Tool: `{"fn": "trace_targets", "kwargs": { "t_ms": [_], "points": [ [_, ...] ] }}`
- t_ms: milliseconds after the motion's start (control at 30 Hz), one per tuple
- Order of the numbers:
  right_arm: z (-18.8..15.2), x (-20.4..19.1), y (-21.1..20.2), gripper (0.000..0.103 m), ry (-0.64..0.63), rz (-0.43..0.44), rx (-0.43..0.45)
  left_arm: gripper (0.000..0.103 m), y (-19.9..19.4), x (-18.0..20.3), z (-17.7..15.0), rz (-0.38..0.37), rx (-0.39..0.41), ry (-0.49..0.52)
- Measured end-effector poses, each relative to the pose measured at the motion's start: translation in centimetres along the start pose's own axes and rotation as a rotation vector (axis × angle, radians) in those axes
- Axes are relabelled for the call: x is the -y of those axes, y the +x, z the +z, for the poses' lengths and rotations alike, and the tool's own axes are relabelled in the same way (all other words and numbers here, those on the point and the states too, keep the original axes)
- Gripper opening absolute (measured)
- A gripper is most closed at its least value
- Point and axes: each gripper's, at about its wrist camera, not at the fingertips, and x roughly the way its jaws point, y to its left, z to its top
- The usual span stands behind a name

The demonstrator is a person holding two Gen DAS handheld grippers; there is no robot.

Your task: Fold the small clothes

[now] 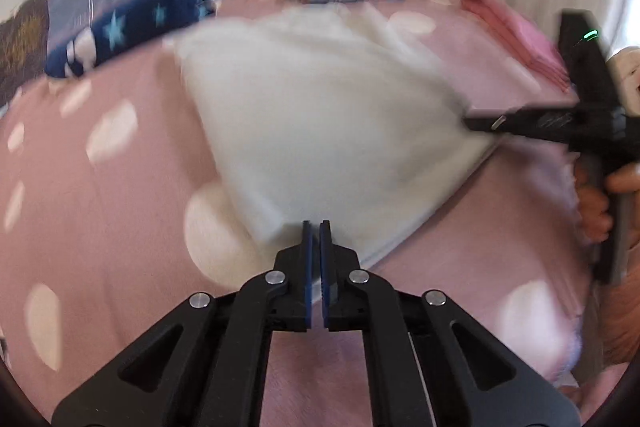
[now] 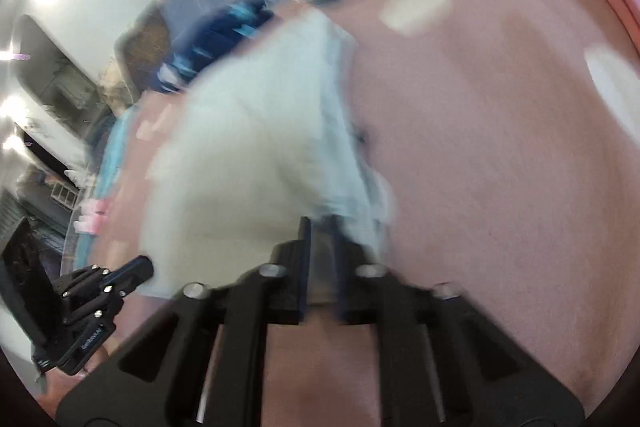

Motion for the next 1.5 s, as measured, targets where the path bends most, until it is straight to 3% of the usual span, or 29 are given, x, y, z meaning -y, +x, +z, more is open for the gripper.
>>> {"fn": "trace_targets", "kwargs": {
  "t_ms": [133, 167, 367, 467, 567, 700, 800, 867, 900, 933, 1067, 1100, 1200, 1233, 1367, 1433, 1500],
  "points": [
    [0.1, -0.3, -1.3, 0.004, -0.044, -0.003, 0.011, 0.006, -0.9, -0.6, 0.6, -0.060, 0.018, -0.048],
    [0.6, -0.5, -1.6, 0.011, -0.050, 0.007, 0.016, 0.006, -1.3, -0.9, 1.2, -0.081, 0.039, -0.068],
    [6.3, -2.7, -2.4, 0.021, -0.162, 0.047, 0.092, 0.013, -1.3, -1.6, 3.8, -0.088, 0.115, -0.096],
    [10.9, -2.4, -0.1, 0.038, -0.134, 0.088, 0.063, 0.017, 0.4, -1.5, 4.1, -0.101, 0.075, -0.102],
    [14.9, -1.8, 2.1, 0.039, -0.073, 0.100, 0.029, 0.025, 1.5, -1.1, 3.7, -0.100, 0.053, -0.084],
    [18.9, -2.6, 5.8, 0.049, -0.099, 0.030, -0.010, 0.030, 1.6, -0.2, 3.3, -0.098, 0.061, -0.033],
    [21.0, -3.0, 9.2, 0.053, -0.112, -0.017, -0.045, 0.031, 1.7, -0.5, 3.1, -0.128, 0.063, -0.054],
    [21.5, -3.1, 11.1, 0.049, -0.119, -0.009, -0.080, 0.031, 1.8, -1.0, 3.1, -0.154, 0.061, -0.076],
    [21.5, -3.2, 11.7, 0.017, -0.122, -0.006, -0.093, 0.031, 1.8, -1.2, 3.0, -0.160, 0.061, -0.081],
    [21.6, -3.7, 12.1, 0.003, -0.136, 0.012, -0.099, 0.031, 1.8, -1.2, 3.0, -0.164, 0.061, -0.084],
    [21.1, -6.0, 8.7, 0.002, -0.241, 0.097, 0.090, 0.031, 1.8, -1.3, 2.9, -0.176, 0.063, -0.093],
    [20.9, -6.1, 8.3, 0.002, -0.251, 0.065, 0.115, 0.031, 1.8, -1.3, 2.9, -0.179, 0.063, -0.096],
    [20.8, -5.1, 9.5, 0.008, -0.284, -0.257, 0.148, 0.031, 1.7, -1.2, 2.9, -0.177, 0.065, -0.094],
    [20.8, -4.5, 9.5, 0.008, -0.271, -0.273, 0.145, 0.031, 1.7, -1.1, 2.8, -0.176, 0.067, -0.093],
    [19.5, -3.2, 6.6, 0.019, -0.190, -0.112, 0.163, 0.031, 1.5, -1.5, 3.0, -0.178, 0.069, -0.100],
    [17.5, -4.5, 4.8, 0.020, -0.242, -0.016, 0.135, 0.031, 0.9, -2.1, 3.5, -0.200, 0.078, -0.122],
    [14.7, -6.1, 3.3, 0.027, -0.316, 0.077, 0.087, 0.031, -0.2, -3.3, 4.2, -0.216, 0.112, -0.154]
  ]
}}
